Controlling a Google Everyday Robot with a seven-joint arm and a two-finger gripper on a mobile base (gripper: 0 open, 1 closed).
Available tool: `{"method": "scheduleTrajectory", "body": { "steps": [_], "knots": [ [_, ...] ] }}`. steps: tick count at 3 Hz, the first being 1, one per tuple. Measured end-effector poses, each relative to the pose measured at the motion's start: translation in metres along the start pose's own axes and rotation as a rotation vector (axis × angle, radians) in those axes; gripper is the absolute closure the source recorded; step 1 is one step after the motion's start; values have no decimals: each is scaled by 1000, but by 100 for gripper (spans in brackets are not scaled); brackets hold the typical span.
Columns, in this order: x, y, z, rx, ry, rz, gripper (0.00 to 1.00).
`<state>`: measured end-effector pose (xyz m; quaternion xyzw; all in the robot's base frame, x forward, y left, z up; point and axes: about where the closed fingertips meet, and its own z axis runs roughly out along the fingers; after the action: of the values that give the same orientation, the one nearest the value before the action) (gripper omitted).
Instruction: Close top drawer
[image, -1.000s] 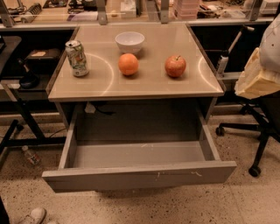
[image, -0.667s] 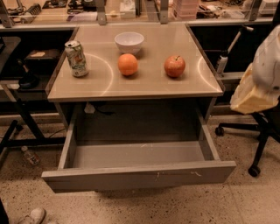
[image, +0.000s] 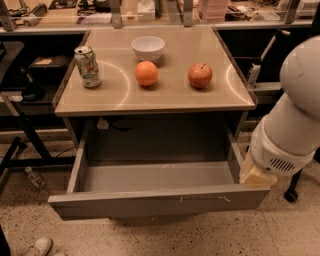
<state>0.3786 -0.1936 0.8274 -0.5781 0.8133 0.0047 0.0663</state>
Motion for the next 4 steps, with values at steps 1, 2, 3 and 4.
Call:
{"method": "scheduleTrajectory", "body": {
  "steps": [1,2,3,4],
  "knots": [
    [3,17,43,-84,8,26,100],
    [4,20,48,-92,11,29,100],
    [3,32,68,-122,8,42,100],
    [-9,43,105,-156,21,42,100]
  ]
}}
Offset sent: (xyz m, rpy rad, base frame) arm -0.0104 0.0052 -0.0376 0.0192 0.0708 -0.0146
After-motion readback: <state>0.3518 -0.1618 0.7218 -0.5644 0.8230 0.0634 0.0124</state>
